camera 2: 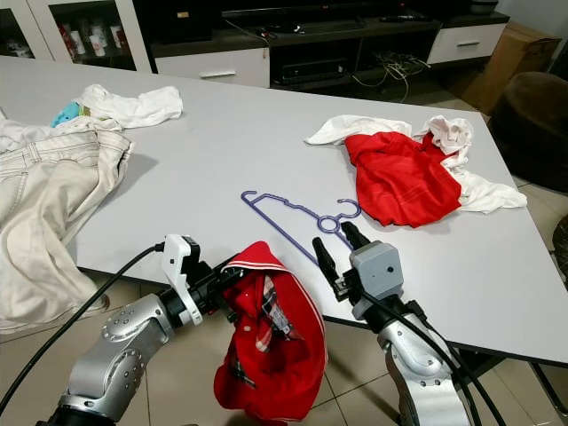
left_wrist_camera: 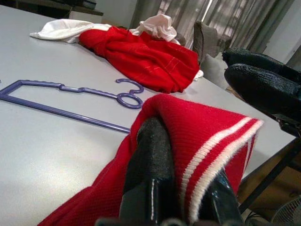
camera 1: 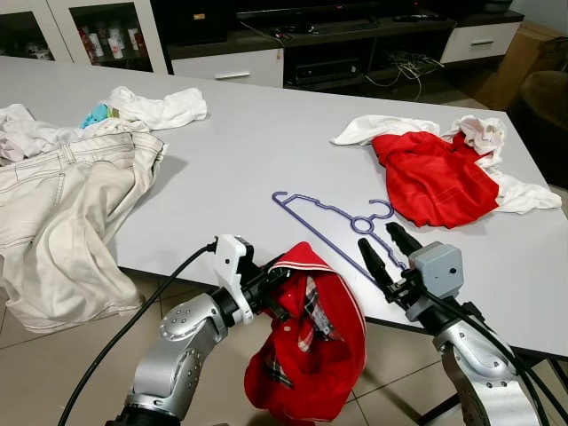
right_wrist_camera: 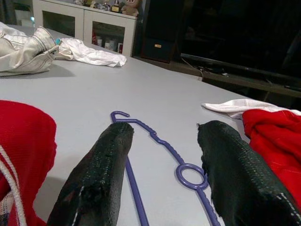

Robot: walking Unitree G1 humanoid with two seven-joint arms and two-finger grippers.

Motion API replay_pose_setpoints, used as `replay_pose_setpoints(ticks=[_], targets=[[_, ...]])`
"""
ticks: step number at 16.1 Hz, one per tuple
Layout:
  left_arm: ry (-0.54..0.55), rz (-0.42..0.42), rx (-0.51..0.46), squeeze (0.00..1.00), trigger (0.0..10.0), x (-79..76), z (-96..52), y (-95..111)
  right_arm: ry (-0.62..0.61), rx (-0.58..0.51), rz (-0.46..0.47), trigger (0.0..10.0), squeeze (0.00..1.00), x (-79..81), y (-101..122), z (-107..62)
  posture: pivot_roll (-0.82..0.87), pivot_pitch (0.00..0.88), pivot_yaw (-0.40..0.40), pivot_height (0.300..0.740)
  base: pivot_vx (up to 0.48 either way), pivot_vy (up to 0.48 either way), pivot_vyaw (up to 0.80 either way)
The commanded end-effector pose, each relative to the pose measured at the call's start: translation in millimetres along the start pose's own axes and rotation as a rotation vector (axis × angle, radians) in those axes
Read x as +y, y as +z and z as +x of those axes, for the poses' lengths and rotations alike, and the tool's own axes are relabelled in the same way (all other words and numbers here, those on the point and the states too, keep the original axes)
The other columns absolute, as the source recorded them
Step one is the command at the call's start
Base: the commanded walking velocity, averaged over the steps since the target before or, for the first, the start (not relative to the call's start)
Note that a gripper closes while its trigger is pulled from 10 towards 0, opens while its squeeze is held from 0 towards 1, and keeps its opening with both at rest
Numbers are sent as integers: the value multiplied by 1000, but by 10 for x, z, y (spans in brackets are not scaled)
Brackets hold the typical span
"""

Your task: Hang hanger

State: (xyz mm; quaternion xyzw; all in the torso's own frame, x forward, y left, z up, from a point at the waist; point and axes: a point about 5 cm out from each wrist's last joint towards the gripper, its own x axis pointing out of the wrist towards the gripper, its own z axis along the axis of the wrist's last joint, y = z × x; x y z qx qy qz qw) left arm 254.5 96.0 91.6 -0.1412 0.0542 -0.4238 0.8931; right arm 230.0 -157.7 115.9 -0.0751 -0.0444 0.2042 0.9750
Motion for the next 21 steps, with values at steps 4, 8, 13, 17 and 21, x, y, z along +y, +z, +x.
replay_pose_setpoints(ticks=[4, 8, 13, 17, 21], targets=[[22, 16, -32, 0, 10000, 24, -21, 58, -24, 12, 1, 10000, 0, -32, -36, 13, -67, 0, -6, 740, 0, 0, 0], [34, 19, -33, 0, 10000, 20, -41, 56, -65, 41, 5, 10000, 0, -87, -80, 29, -68, 0, -5, 740, 0, 0, 0], [38, 19, -36, 0, 10000, 31, -36, 58, -71, 37, 2, 10000, 0, -100, -80, 47, -69, 0, -4, 740, 0, 0, 0], [45, 19, -42, 0, 10000, 43, -32, 77, -72, 31, 5, 10000, 0, -88, -75, 61, -67, 0, 0, 740, 0, 0, 0], [49, 29, -44, 0, 10000, 68, -18, 106, -73, 30, 7, 10000, 0, -82, -81, 69, -73, 0, 6, 740, 0, 0, 0]])
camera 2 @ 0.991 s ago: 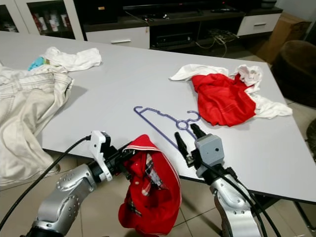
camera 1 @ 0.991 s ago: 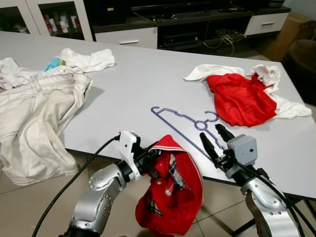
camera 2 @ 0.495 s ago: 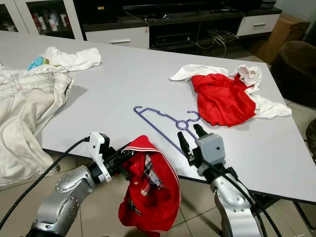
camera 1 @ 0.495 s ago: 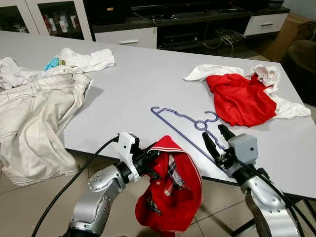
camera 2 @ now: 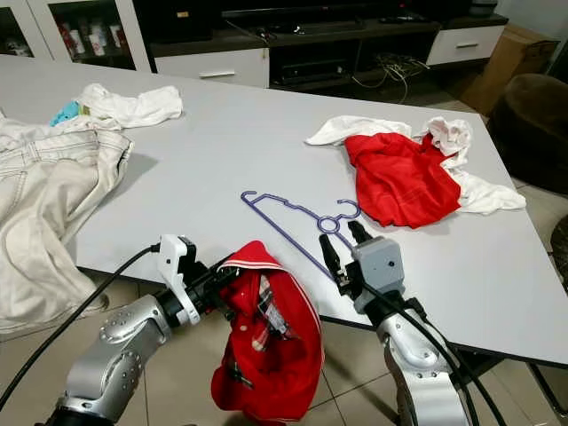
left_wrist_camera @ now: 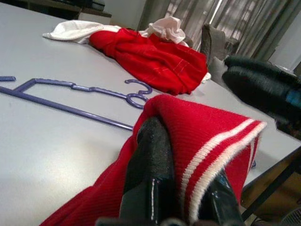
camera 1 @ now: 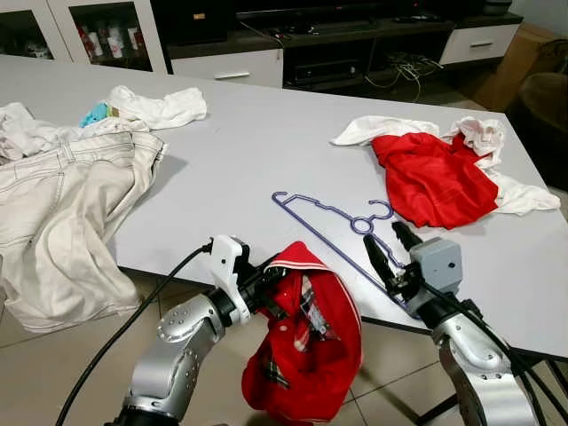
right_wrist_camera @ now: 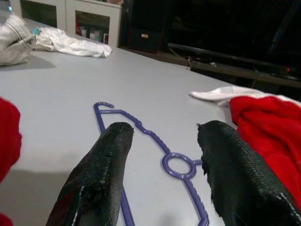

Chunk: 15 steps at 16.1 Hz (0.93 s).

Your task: Hang hanger

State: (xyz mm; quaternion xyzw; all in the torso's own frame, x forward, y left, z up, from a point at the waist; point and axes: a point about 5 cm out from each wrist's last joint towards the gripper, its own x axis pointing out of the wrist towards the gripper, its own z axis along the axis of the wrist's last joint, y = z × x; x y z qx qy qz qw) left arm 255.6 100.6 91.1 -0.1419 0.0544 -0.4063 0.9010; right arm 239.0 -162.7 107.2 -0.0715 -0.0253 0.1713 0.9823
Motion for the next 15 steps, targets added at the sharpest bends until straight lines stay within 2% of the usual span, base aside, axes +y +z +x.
replay_pose_setpoints(ticks=[1, 11, 13, 15], targets=[[13, 31, -42, 0, 10000, 37, 23, 110, -9, -12, -6, 10000, 0, -17, 22, 10, -74, 0, 7, 740, 0, 0, 0], [88, -18, -103, 0, 10000, 129, 73, 224, 12, -27, -7, 10000, 0, 0, 43, 27, -72, 0, 12, 740, 0, 0, 0], [83, -5, -122, 0, 10000, 135, 121, 288, 88, -72, -13, 10000, 0, -1, 183, 76, -72, 0, 12, 740, 0, 0, 0], [81, -2, -122, 0, 10000, 138, 129, 295, 109, -81, -8, 10000, 0, -18, 238, 110, -79, 0, 16, 740, 0, 0, 0]])
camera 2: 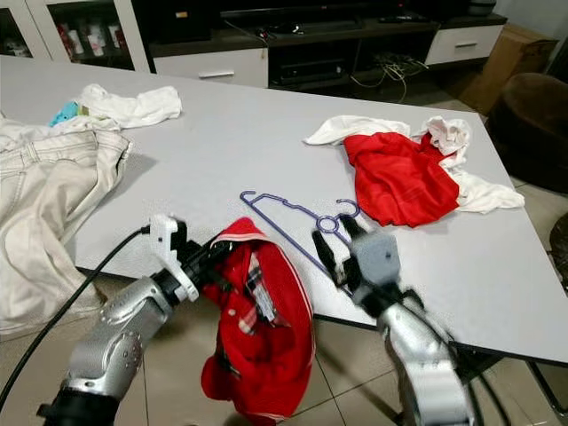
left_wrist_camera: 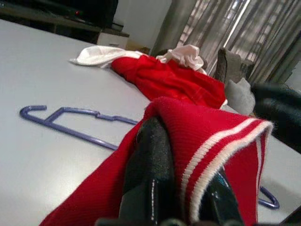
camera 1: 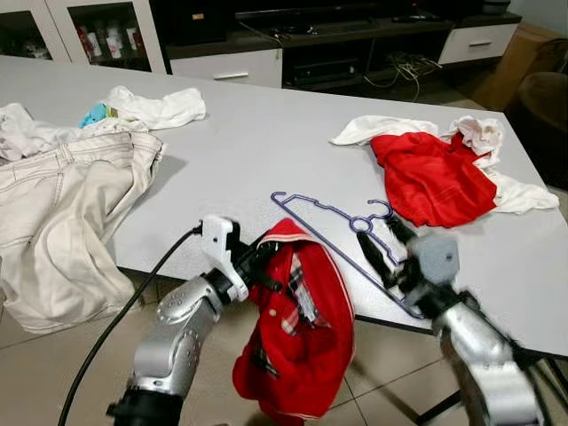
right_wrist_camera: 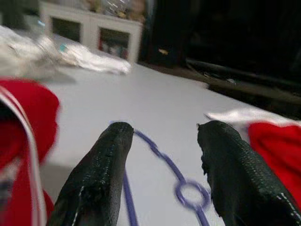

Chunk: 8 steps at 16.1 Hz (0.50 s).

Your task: Hang hanger

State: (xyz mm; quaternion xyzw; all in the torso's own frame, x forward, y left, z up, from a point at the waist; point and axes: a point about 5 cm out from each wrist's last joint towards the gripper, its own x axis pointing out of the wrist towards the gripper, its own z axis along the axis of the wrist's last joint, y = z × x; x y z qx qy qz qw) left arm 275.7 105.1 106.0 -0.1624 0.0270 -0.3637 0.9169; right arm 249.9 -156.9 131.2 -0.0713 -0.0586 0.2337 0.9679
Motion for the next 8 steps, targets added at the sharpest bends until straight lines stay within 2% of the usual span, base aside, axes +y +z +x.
replay_pose_setpoints(ticks=[1, 2, 3, 6, 8], targets=[[-8, 27, -41, 0, 10000, 8, 47, 107, 68, -24, 41, 10000, 843, 10, 110, 42, -82, 0, 16, 740, 0, 0, 0], [-11, 33, -41, 0, 10000, 7, 52, 111, 104, -29, 57, 10000, 843, 27, 145, 58, -82, 0, 16, 740, 0, 0, 0], [-12, 40, -44, 0, 10000, 9, 63, 125, 144, -35, 79, 10000, 1000, 58, 179, 68, -81, 0, 11, 740, 0, 0, 0], [1, 51, -66, 0, 10000, 46, 117, 191, 299, -29, 214, 10000, 1000, 202, 234, 98, -74, 0, 4, 740, 0, 0, 0], [6, 56, -71, 0, 10000, 65, 135, 209, 372, -1, 272, 10000, 1000, 272, 217, 123, -74, 0, 3, 740, 0, 0, 0]])
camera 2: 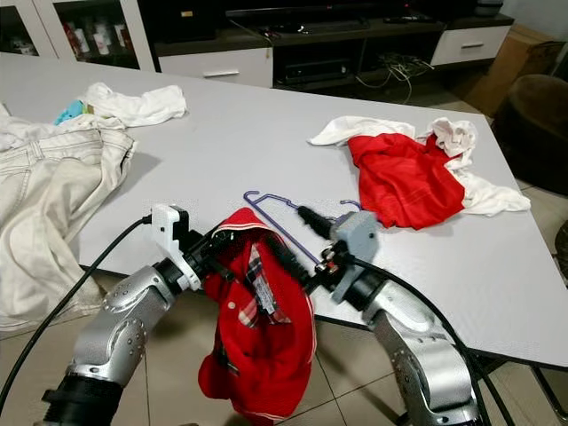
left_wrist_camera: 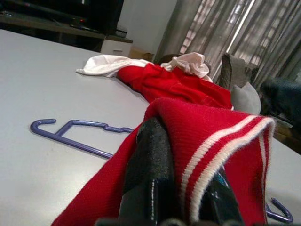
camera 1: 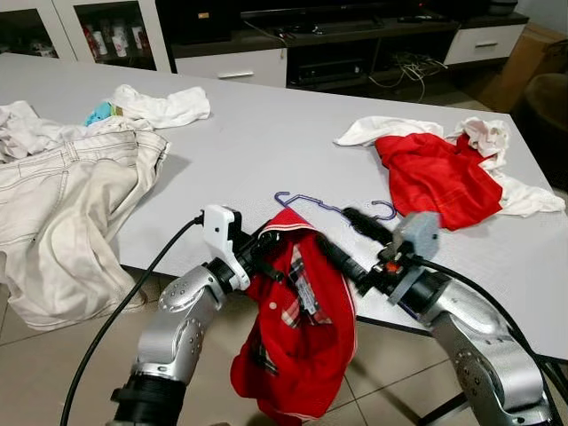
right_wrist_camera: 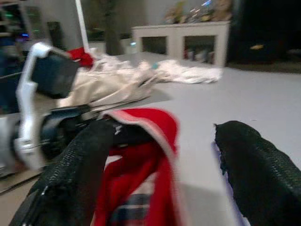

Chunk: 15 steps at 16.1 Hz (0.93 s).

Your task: Hang hanger

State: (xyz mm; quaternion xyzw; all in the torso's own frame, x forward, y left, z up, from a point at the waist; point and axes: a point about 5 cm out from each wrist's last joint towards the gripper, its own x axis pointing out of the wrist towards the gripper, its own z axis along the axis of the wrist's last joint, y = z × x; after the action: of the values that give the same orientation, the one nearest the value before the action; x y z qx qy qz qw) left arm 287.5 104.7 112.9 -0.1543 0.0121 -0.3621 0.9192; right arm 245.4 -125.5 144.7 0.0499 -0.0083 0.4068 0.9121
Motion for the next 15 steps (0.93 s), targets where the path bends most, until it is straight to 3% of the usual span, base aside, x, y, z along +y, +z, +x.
replay_pose_setpoints(ticks=[1, 4, 5, 6, 11, 12, 14, 15], targets=[[3, 40, -51, 0, 10000, 18, 63, 133, 38, 26, 14, 10000, 1000, 12, -7, 66, -75, 0, 2, 740, 0, 0, 0], [-4, 56, -62, 0, 10000, 10, 123, 163, 38, 76, -3, 10000, 1000, -5, -52, 135, -71, 0, 0, 740, 0, 0, 0], [-3, 59, -69, 0, 10000, 24, 137, 181, 30, 120, -11, 10000, 639, -34, -82, 132, -71, 0, 0, 740, 0, 0, 0], [-1, 62, -74, 0, 10000, 37, 144, 191, -24, 156, -7, 10000, 0, -115, -117, 127, -73, 0, -1, 740, 0, 0, 0], [-3, 72, -74, 0, 10000, 58, 144, 188, -265, 131, -15, 10000, 0, -480, -24, 41, -77, 0, 1, 740, 0, 0, 0], [-3, 73, -75, 0, 10000, 62, 147, 189, -222, 166, 8, 10000, 0, -457, -54, 4, -81, 0, 4, 740, 0, 0, 0], [-6, 74, -76, 0, 10000, 60, 158, 191, -15, 240, 86, 10000, 0, -202, -158, -35, -84, 0, 6, 740, 0, 0, 0], [-7, 74, -76, 0, 10000, 60, 159, 192, 1, 245, 96, 10000, 0, -178, -166, -38, -84, 0, 6, 740, 0, 0, 0]])
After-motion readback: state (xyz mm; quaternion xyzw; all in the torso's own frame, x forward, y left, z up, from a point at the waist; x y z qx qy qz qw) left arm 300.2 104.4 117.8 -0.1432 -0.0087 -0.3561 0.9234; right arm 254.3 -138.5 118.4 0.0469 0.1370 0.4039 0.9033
